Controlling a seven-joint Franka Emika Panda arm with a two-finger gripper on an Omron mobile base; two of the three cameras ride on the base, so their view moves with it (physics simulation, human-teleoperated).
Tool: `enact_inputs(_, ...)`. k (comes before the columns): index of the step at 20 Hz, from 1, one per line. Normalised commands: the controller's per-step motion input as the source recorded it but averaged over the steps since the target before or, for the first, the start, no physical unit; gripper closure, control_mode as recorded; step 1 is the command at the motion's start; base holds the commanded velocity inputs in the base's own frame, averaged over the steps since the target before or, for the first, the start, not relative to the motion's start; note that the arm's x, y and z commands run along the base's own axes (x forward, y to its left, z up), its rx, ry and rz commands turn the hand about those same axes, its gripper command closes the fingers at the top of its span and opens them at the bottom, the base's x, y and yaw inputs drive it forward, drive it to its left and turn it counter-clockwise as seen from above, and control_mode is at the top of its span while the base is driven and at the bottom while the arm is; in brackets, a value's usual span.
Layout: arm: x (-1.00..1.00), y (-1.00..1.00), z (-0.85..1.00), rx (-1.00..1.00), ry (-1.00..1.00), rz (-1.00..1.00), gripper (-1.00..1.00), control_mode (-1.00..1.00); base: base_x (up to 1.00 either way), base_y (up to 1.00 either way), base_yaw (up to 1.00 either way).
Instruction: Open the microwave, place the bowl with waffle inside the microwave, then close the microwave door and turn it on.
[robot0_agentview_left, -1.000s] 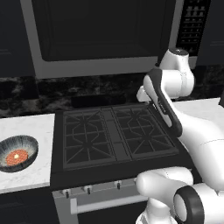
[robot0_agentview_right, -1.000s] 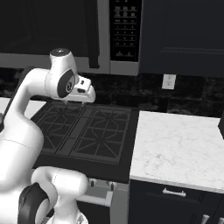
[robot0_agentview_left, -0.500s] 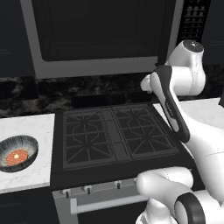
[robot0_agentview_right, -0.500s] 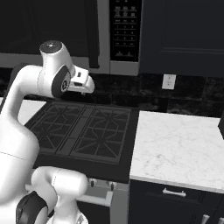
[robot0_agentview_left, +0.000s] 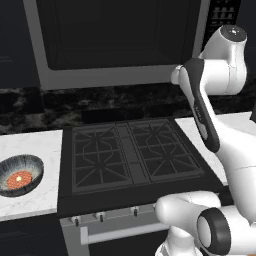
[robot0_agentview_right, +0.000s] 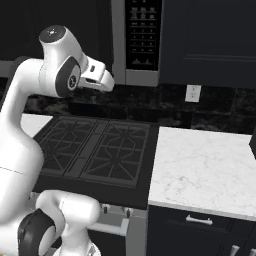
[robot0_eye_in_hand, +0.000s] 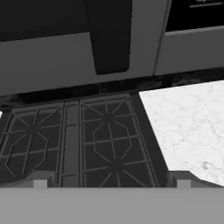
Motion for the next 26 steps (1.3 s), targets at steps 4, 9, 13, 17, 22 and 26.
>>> enact_inputs(4, 0.13, -0.08, 0.54, 0.00, -0.08, -0.08, -1.00, -1.00, 0.00, 0.00, 0.00)
enact_inputs(9, 0.30, 0.00, 0.33, 0.00, -0.11, -0.01, -1.00, -1.00, 0.00, 0.00, 0.00)
enact_inputs(13, 0.29, -0.18, 0.02, 0.00, -0.12, 0.00, -1.00, -1.00, 0.00, 0.00, 0.00)
enact_inputs(17, 0.37, -0.02, 0.00, 0.00, -0.11, 0.01, -1.00, -1.00, 0.00, 0.00, 0.00)
enact_inputs(22, 0.40, 0.00, 0.00, 0.00, -0.12, 0.05, -1.00, -1.00, 0.00, 0.00, 0.00)
enact_inputs(26, 0.38, -0.02, 0.00, 0.00, -0.11, 0.06, -1.00, -1.00, 0.00, 0.00, 0.00)
